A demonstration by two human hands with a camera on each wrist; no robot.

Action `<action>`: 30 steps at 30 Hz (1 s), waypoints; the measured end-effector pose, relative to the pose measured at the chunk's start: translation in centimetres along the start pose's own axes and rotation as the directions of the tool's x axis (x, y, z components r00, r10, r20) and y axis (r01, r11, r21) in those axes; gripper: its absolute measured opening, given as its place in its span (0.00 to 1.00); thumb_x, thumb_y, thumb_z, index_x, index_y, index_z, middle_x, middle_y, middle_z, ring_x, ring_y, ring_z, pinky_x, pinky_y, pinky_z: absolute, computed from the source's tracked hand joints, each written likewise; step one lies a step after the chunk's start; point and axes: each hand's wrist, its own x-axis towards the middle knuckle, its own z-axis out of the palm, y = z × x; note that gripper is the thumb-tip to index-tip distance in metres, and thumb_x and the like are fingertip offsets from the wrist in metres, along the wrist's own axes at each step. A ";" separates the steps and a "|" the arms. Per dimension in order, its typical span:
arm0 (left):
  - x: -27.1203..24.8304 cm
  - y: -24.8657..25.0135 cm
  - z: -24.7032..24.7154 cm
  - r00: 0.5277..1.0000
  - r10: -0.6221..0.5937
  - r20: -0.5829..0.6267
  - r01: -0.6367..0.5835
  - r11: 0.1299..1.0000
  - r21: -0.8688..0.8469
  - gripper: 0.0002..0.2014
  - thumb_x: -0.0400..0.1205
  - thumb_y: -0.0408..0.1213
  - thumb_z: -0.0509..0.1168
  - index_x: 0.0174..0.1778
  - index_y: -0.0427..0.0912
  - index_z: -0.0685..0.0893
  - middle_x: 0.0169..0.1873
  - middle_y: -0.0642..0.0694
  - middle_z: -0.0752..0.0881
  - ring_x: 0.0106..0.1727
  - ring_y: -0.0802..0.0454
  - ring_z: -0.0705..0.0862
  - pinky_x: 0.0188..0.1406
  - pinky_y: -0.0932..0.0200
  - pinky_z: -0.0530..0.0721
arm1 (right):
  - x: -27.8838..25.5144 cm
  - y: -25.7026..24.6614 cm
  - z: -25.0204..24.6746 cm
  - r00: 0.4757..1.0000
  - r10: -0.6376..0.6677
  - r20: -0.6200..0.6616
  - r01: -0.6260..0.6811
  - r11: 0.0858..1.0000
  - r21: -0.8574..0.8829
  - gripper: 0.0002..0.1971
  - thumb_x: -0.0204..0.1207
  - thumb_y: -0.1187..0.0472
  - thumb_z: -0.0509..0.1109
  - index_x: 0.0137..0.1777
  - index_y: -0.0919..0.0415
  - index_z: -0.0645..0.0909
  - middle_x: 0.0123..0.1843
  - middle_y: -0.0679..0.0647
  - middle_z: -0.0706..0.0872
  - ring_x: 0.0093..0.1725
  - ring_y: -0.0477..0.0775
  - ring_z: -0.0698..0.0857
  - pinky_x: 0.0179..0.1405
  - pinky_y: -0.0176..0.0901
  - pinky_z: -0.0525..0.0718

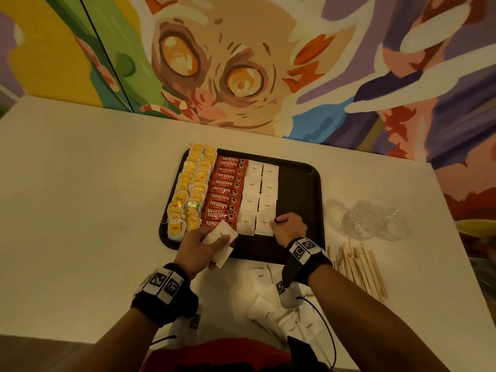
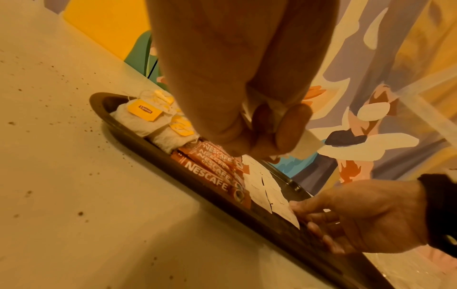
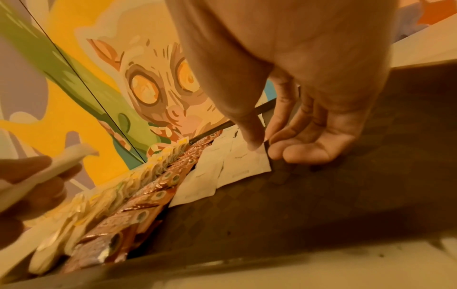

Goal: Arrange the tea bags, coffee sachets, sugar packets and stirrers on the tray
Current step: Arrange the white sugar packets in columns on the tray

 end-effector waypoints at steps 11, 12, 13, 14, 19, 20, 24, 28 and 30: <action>-0.5 0.8 -0.4 0.976 0.121 0.183 -0.150 0.977 0.153 0.14 0.74 0.41 0.76 0.54 0.47 0.85 0.46 0.46 0.86 0.43 0.46 0.87 0.30 0.50 0.89 | -6.7 -1.9 -0.3 0.788 -0.335 0.517 0.202 0.933 0.296 0.13 0.77 0.53 0.75 0.59 0.54 0.81 0.57 0.55 0.87 0.43 0.50 0.89 0.36 0.36 0.86; -0.5 0.8 -0.4 0.973 0.132 0.191 -0.163 0.974 0.157 0.14 0.74 0.41 0.76 0.53 0.47 0.86 0.47 0.46 0.86 0.45 0.46 0.87 0.30 0.52 0.89 | -7.0 -1.8 -0.2 0.769 -0.342 0.540 0.198 0.931 0.308 0.13 0.77 0.55 0.75 0.59 0.55 0.81 0.57 0.57 0.87 0.45 0.51 0.90 0.37 0.36 0.86; -0.6 0.8 -0.4 0.970 0.142 0.199 -0.173 0.973 0.151 0.13 0.73 0.41 0.77 0.52 0.48 0.86 0.46 0.46 0.87 0.45 0.46 0.87 0.30 0.54 0.88 | -7.3 -1.7 -0.1 0.761 -0.353 0.544 0.190 0.924 0.333 0.11 0.77 0.57 0.75 0.58 0.56 0.81 0.55 0.58 0.88 0.46 0.52 0.90 0.38 0.37 0.87; -0.7 0.8 -0.4 0.967 0.148 0.206 -0.179 0.974 0.139 0.13 0.73 0.41 0.77 0.52 0.48 0.86 0.46 0.46 0.87 0.44 0.47 0.88 0.30 0.55 0.88 | -7.4 -1.4 0.0 0.763 -0.363 0.535 0.178 0.914 0.365 0.10 0.78 0.59 0.75 0.57 0.57 0.82 0.53 0.59 0.89 0.45 0.52 0.90 0.40 0.38 0.88; -0.9 0.7 -0.6 0.967 0.101 0.232 -0.100 0.995 -0.016 0.13 0.77 0.36 0.73 0.57 0.40 0.86 0.50 0.43 0.89 0.47 0.48 0.89 0.36 0.53 0.89 | -7.2 -0.3 0.4 0.815 -0.358 0.455 0.122 0.874 0.470 0.05 0.79 0.63 0.74 0.53 0.59 0.85 0.51 0.60 0.91 0.44 0.53 0.91 0.48 0.48 0.91; -0.8 0.7 -0.7 0.968 0.082 0.236 -0.070 0.996 -0.056 0.12 0.78 0.34 0.71 0.57 0.39 0.86 0.51 0.42 0.89 0.47 0.48 0.90 0.35 0.54 0.89 | -7.1 -0.1 0.4 0.827 -0.350 0.440 0.104 0.864 0.492 0.04 0.79 0.64 0.73 0.52 0.60 0.85 0.52 0.60 0.91 0.46 0.54 0.91 0.49 0.49 0.91; -0.8 0.5 -0.9 0.976 0.030 0.214 0.001 0.989 -0.146 0.11 0.79 0.30 0.69 0.57 0.33 0.86 0.53 0.39 0.88 0.51 0.44 0.89 0.35 0.55 0.88 | -6.7 0.3 0.5 0.869 -0.294 0.397 0.001 0.804 0.594 0.06 0.80 0.68 0.71 0.55 0.66 0.83 0.61 0.62 0.87 0.55 0.59 0.90 0.50 0.55 0.91; -1.0 0.0 -1.2 0.987 0.002 0.160 0.031 0.978 -0.205 0.10 0.78 0.26 0.69 0.56 0.31 0.85 0.53 0.39 0.87 0.55 0.43 0.87 0.37 0.57 0.89 | -6.0 0.4 0.3 0.898 -0.260 0.354 0.022 0.831 0.556 0.08 0.80 0.68 0.70 0.57 0.60 0.81 0.64 0.58 0.83 0.58 0.58 0.88 0.42 0.49 0.92; -1.0 -0.2 -1.3 0.991 0.000 0.134 0.024 0.984 -0.177 0.11 0.78 0.28 0.70 0.56 0.34 0.86 0.54 0.42 0.87 0.55 0.47 0.87 0.39 0.59 0.88 | -5.3 0.4 0.5 0.923 -0.243 0.298 0.076 0.875 0.479 0.12 0.78 0.67 0.73 0.59 0.56 0.80 0.65 0.57 0.82 0.59 0.58 0.86 0.39 0.47 0.92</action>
